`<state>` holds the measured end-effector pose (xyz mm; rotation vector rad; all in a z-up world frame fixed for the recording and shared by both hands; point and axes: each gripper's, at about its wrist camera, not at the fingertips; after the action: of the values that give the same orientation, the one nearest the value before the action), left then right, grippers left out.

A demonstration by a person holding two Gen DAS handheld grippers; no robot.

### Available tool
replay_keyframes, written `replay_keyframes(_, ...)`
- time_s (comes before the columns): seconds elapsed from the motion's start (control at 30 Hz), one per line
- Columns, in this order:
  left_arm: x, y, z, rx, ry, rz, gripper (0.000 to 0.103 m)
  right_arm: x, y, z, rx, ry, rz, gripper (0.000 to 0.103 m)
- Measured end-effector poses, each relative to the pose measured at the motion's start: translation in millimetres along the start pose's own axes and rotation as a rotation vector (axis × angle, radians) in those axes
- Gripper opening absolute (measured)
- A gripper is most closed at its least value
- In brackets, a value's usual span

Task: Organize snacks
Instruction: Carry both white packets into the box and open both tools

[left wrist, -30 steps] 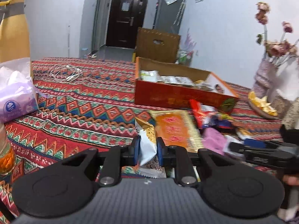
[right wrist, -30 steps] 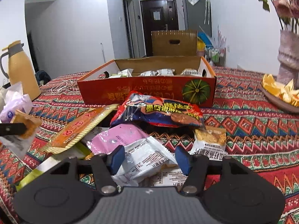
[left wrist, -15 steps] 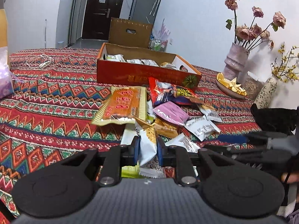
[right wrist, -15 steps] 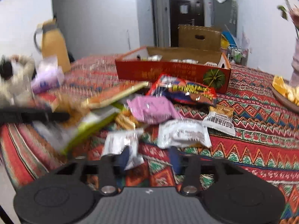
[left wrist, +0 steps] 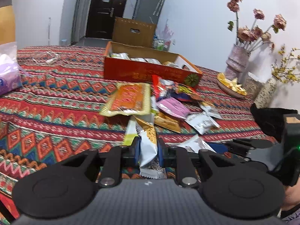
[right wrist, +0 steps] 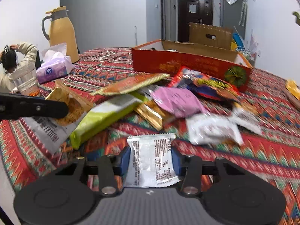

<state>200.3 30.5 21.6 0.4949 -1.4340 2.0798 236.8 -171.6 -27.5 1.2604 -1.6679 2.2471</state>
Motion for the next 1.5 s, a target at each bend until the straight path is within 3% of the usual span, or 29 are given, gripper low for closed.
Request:
replay_keyframes(0.2, -12, 1, 27, -0.054, 0.067, -0.022, 0.019, 39, 31, 27, -0.068, 0.078, -0.020, 0.042)
replay_keyframes(0.3, -24, -6, 39, -0.073, 0.091, -0.029, 0.019, 47, 30, 46, -0.104, 0.107, 0.003, 0.042)
replay_keyframes(0.43, -38, -37, 44, -0.069, 0.140, -0.017, 0.019, 50, 9, 70, -0.110, 0.116, 0.069, 0.042)
replay_keyframes(0.57, -51, -93, 37, -0.095, 0.129, 0.074, 0.019, 35, -39, 97, -0.082, 0.097, 0.154, 0.042)
replay_keyframes(0.7, -81, -164, 18, -0.105, 0.034, 0.191, 0.019, -1, -98, 123, -0.049, 0.097, 0.224, 0.042)
replay_keyframes(0.87, -149, -222, -8, -0.059, 0.014, 0.168, 0.019, -79, -170, 163, -0.129, 0.023, 0.239, 0.042)
replay_keyframes(1.0, -211, -237, -28, 0.024, 0.022, 0.075, 0.019, -150, -206, 181, -0.184, 0.018, 0.186, 0.043)
replay_keyframes(1.13, -260, -243, -29, 0.013, -0.003, 0.026, 0.019, -211, -226, 191, -0.252, 0.020, 0.122, 0.043)
replay_keyframes(1.23, -288, -251, -27, 0.032, 0.008, 0.005, 0.021, -245, -234, 188, -0.235, 0.073, 0.067, 0.052)
replay_keyframes(1.37, -309, -256, -30, 0.032, -0.016, -0.006, 0.043, -256, -228, 186, -0.253, 0.039, 0.059, 0.061)
replay_keyframes(1.5, -306, -255, -35, 0.034, -0.018, 0.000, 0.047, -251, -228, 183, -0.231, 0.045, 0.064, 0.061)
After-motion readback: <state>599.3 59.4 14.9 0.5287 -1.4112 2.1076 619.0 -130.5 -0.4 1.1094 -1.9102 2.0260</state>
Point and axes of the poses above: each gripper's, at about its wrist camera, not at the fingertips, and x roughly against the way its jaws point, z to its right, y to its underside, and after that the axes turned 10 degrees about x, right-handed
